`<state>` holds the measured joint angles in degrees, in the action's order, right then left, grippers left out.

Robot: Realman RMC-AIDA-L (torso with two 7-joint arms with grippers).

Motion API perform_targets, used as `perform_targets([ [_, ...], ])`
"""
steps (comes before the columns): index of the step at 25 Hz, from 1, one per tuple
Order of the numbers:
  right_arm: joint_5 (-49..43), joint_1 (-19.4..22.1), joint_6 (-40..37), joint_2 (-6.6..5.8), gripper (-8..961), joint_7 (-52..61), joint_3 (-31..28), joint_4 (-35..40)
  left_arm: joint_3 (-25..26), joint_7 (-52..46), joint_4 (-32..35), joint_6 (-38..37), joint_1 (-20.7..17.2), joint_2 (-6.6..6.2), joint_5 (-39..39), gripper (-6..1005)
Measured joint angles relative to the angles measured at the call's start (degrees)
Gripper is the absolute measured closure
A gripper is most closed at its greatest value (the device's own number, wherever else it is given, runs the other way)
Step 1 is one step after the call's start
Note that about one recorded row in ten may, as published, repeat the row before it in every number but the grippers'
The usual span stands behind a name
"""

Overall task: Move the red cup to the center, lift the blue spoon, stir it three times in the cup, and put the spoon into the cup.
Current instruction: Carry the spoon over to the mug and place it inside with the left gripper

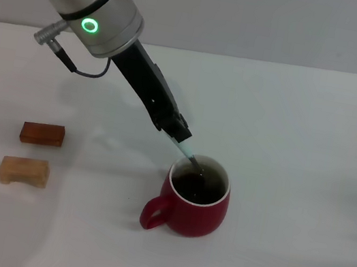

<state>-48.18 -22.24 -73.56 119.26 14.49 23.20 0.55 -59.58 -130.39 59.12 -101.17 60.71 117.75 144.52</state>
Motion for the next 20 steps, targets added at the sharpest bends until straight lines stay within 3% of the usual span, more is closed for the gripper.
perform_targets([
  [12,-1.28,-0.53,1.1,0.01,953,-0.08,0.0,-0.11,0.76,-0.07,0.59,-1.13,-3.02,-1.1,2.01,876],
  [20,-1.38,-1.46,2.83,-0.14,953,-1.64,-0.02,0.02,0.42,0.31,1.95,-4.76,-3.32,0.15,0.64,879],
])
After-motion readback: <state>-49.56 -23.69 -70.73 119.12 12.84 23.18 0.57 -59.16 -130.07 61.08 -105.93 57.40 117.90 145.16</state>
